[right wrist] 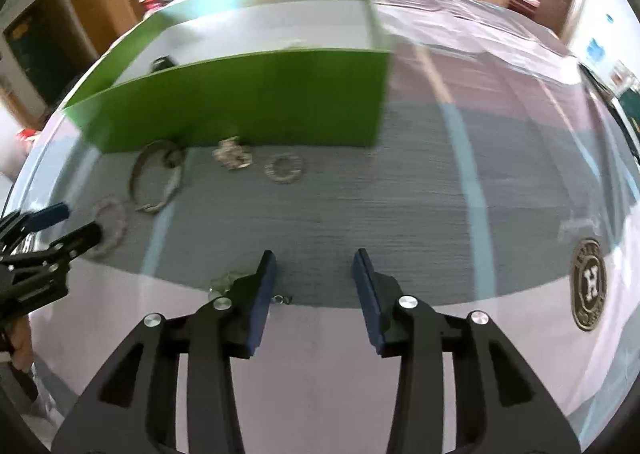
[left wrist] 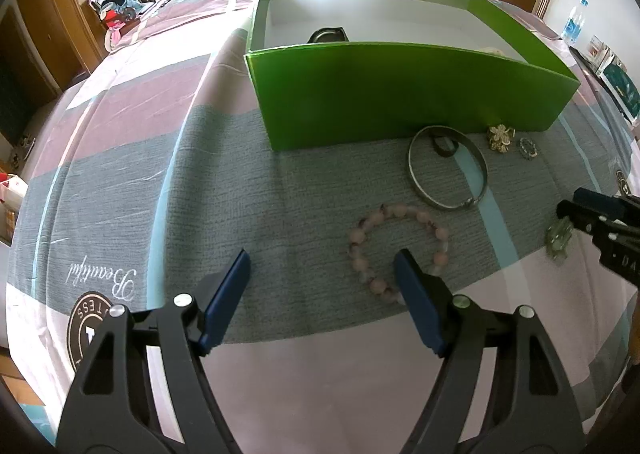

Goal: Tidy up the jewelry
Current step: 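Move the right tool down toward the green charm cluster beside the bangle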

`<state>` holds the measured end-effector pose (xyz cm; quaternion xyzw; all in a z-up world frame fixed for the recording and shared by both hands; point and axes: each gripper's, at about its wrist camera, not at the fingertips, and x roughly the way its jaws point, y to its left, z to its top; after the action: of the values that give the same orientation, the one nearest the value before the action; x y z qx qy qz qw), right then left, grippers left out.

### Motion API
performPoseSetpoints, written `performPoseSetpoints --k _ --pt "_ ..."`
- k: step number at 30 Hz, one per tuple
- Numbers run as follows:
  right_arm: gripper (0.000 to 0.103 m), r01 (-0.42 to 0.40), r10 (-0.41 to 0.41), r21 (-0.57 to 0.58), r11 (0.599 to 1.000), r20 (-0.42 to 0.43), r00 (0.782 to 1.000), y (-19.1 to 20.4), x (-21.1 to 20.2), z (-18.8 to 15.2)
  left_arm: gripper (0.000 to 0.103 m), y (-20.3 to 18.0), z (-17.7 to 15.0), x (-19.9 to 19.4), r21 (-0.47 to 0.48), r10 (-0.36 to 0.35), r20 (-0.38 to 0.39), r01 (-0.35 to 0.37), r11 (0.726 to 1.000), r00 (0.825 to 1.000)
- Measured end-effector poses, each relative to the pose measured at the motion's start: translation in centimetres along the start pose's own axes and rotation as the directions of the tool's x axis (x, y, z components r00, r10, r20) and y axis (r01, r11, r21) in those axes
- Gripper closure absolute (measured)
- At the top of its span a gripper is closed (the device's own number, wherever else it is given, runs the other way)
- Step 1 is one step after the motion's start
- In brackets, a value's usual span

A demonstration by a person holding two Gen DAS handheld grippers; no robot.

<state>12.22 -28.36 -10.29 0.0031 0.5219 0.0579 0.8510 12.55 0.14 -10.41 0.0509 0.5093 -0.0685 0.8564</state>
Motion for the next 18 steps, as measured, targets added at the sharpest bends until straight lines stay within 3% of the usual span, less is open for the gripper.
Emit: performPoseSetpoints --k 9,18 --pt "0.051 0.007 -0.007 0.006 1.000 0.004 1.000 0.5 0.2 0.1 0.028 0.0 -0.2 -0.1 -0.007 0.014 0.003 -0.014 1.000 1.000" --pt "0.050 0.004 -0.004 0.047 0.999 -0.001 1.000 -0.5 -0.1 0.0 0.029 0.0 -0.2 -0.2 -0.008 0.013 0.004 -0.013 1.000 1.000"
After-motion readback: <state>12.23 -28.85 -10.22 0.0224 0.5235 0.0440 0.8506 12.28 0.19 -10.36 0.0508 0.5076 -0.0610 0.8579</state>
